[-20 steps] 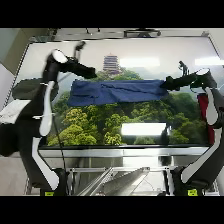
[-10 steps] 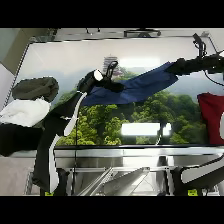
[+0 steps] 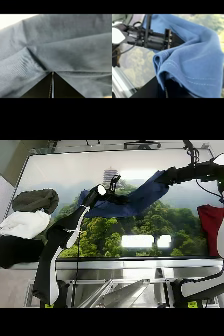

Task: Fold the shirts.

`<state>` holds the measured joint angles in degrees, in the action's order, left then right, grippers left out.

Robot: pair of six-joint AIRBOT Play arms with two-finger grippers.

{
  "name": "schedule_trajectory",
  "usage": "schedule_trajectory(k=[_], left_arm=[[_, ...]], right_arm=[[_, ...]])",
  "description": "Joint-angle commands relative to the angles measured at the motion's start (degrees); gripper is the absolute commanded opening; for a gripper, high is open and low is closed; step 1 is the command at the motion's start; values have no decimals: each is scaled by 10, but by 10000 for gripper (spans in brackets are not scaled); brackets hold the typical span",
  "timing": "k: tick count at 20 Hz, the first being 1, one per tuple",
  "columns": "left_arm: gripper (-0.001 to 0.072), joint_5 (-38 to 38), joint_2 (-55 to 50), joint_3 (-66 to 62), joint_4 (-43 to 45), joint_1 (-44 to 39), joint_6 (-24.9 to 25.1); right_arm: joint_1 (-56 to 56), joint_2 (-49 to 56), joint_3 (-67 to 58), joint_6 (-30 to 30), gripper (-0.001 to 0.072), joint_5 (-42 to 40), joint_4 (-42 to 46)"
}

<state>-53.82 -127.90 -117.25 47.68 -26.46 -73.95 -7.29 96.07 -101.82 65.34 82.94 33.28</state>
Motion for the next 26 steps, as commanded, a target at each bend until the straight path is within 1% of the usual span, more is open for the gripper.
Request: schedule_trajectory(k=[1,3,4,5,7,9,11,12,13,14,15,16,17,19,20,21,22,23,24,25,26], left_arm=[[19,-75,32,0,-57,31,2],[19,-188,91,0,-109,84,5],[19,-242,128,0,-131,118,6],[19,-280,162,0,-147,151,6],[18,-335,230,0,-171,221,5],[19,-363,284,0,-190,285,5],[19,-374,323,0,-192,335,5],[19,-375,337,0,-192,353,5],[20,-377,346,0,-192,366,6],[20,-379,353,0,-193,378,11],[20,-384,355,0,-192,384,21],[20,-394,356,0,-192,388,21],[19,-404,355,0,-192,391,21],[20,-409,354,0,-192,391,21],[19,-409,354,0,-193,391,21],[19,-409,354,0,-193,389,21],[19,-409,354,0,-192,389,21],[19,-409,354,0,-192,388,21],[19,-410,354,0,-192,388,21],[19,-411,354,0,-193,388,21],[19,-414,354,0,-192,388,21]], right_arm=[[40,-1,-1,35,15,-35,-2],[81,-1,-1,56,15,-76,-2],[113,1,0,61,15,-117,-7],[147,5,0,59,15,-163,-23],[228,26,0,43,16,-285,-51],[314,67,0,36,16,-423,-86],[392,125,-1,-7,16,-562,-161],[429,161,-1,-51,16,-630,-216],[464,199,-4,-108,17,-694,-274],[490,234,-13,-149,95,-727,-323],[508,264,-26,-181,350,-724,-356],[522,287,-41,-205,620,-714,-367],[529,296,-50,-220,670,-702,-368],[522,280,-54,-251,666,-685,-362],[510,265,-54,-251,657,-664,-342],[492,248,-54,-250,573,-630,-310],[468,228,-54,-240,458,-581,-270],[441,207,-54,-198,459,-529,-229],[414,188,-54,-143,460,-483,-183],[385,170,-54,-80,460,-441,-124],[353,153,-54,-6,461,-395,-53]])
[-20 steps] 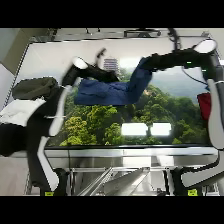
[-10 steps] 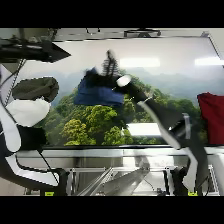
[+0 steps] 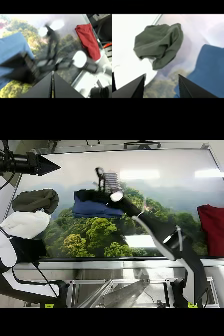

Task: Fold the shirts.

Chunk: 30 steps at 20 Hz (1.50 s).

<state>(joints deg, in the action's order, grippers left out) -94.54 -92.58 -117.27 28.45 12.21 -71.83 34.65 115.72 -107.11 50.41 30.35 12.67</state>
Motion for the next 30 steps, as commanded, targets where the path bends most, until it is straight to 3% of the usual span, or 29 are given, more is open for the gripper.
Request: schedule_trajectory(k=[1,2,4,6,8,13,17,21,22,23,26,30], left_arm=[[19,-13,1,0,0,1,0],[19,-19,1,0,0,1,0],[19,-20,1,0,0,1,0],[19,-19,1,0,0,1,0],[19,-19,1,0,0,1,0],[19,-17,1,0,0,1,1],[19,-17,1,0,0,1,9],[19,-17,1,0,0,1,10],[19,-17,1,0,0,1,10],[19,-17,1,0,0,1,10],[19,-17,1,0,-1,1,8],[19,-17,1,0,-1,1,3]], right_arm=[[-99,-56,-1,217,464,182,219],[-133,-64,-1,278,478,242,278],[-188,-67,0,353,625,327,358],[-230,-56,7,410,647,377,419],[-249,-34,14,425,647,385,422],[-230,35,14,422,647,341,360],[-196,75,14,355,643,287,269],[-163,96,13,348,632,238,225],[-159,95,13,342,381,236,218],[-156,94,11,320,24,239,204],[-160,50,11,299,13,259,203],[-199,-93,11,336,12,304,317]])
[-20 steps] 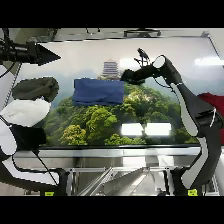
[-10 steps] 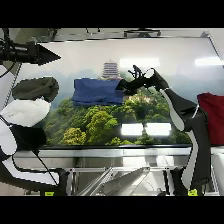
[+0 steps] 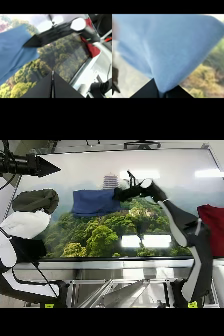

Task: Fold the shirts.

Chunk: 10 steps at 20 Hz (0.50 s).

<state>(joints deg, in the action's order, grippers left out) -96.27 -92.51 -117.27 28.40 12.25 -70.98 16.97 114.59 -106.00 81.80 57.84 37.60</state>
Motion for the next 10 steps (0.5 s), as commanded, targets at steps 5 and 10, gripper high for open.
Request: schedule_trajectory(k=[5,10], left_arm=[[19,6,16,58,-1,-5,-6],[19,53,26,163,-1,-22,11]], right_arm=[[-186,-250,-1,72,14,59,231],[-454,-278,-1,130,13,31,237]])
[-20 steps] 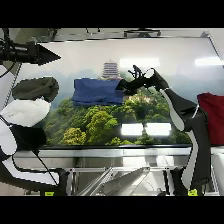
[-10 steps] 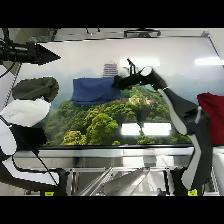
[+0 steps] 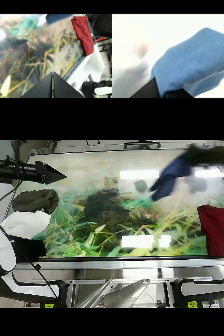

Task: Fold the shirts.

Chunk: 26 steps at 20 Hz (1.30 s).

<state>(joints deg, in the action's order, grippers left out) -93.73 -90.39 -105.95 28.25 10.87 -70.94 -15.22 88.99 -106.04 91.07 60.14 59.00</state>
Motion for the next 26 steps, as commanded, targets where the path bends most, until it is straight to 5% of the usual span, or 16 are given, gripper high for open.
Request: schedule_trajectory(k=[1,7,13,16,17,18,19,26], left_arm=[[19,37,4,64,1,-9,15],[19,51,4,117,2,-36,19],[19,36,4,126,2,-73,19],[19,34,4,126,2,-92,22],[19,35,4,126,2,-98,26],[19,35,4,126,2,-104,26],[19,35,4,126,2,-108,26],[19,43,4,112,1,-110,26]], right_arm=[[-181,-23,0,36,14,39,24],[-376,-48,80,33,13,232,69],[-494,-203,478,27,15,127,122],[-518,-203,560,-21,16,64,152],[-518,-196,563,-33,71,57,174],[-518,-193,563,-44,305,58,190],[-518,-192,563,-45,670,63,212],[-507,-226,492,23,706,231,222]])
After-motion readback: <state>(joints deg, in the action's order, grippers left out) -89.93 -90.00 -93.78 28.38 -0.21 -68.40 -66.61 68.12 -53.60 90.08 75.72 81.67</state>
